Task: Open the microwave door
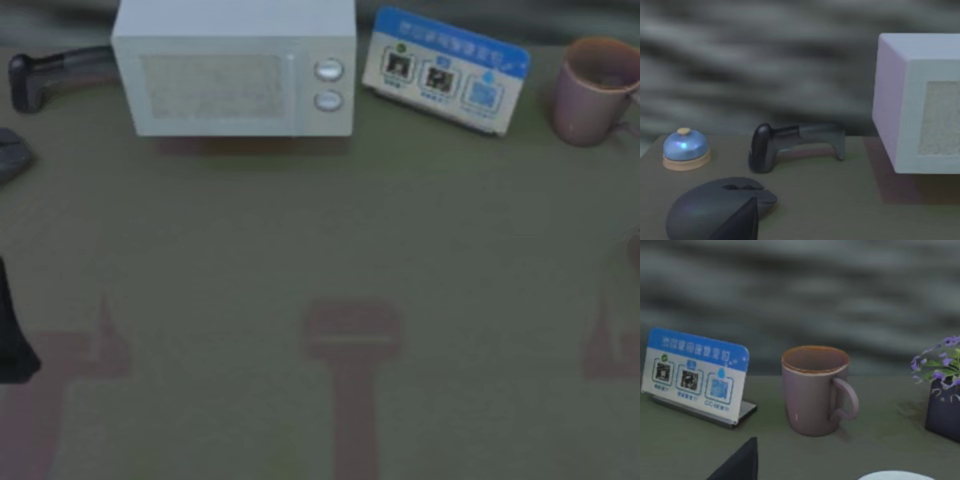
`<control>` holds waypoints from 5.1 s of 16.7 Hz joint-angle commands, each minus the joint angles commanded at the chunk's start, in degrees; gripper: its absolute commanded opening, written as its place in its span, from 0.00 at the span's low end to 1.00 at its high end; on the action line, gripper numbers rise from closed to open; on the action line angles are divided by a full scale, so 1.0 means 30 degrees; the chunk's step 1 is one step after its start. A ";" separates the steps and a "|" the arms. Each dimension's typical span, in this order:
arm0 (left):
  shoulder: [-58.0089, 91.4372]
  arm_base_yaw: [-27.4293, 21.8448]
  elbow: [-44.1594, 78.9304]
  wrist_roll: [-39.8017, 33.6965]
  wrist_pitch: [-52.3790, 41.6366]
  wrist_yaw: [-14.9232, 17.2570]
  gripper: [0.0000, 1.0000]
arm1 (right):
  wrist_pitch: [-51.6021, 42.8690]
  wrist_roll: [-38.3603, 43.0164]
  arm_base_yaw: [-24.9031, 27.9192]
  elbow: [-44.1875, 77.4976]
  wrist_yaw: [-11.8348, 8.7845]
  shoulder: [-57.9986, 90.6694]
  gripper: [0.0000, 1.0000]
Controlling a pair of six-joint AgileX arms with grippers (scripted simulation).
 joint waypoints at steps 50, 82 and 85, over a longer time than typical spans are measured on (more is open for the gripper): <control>4.5810 -0.9776 4.4062 -0.8733 -1.9240 -0.4773 1.00 | 0.0000 0.0000 0.0000 0.0000 0.0000 0.0000 1.00; 4.3171 -1.0285 3.9536 -0.9194 -1.7471 -0.5030 0.00 | 0.0000 0.0000 0.0000 0.0000 0.0000 0.0000 1.00; 4.3171 -1.0285 3.9536 -0.9194 -1.7471 -0.5030 0.00 | 0.0000 0.0000 0.0000 0.0000 0.0000 0.0000 1.00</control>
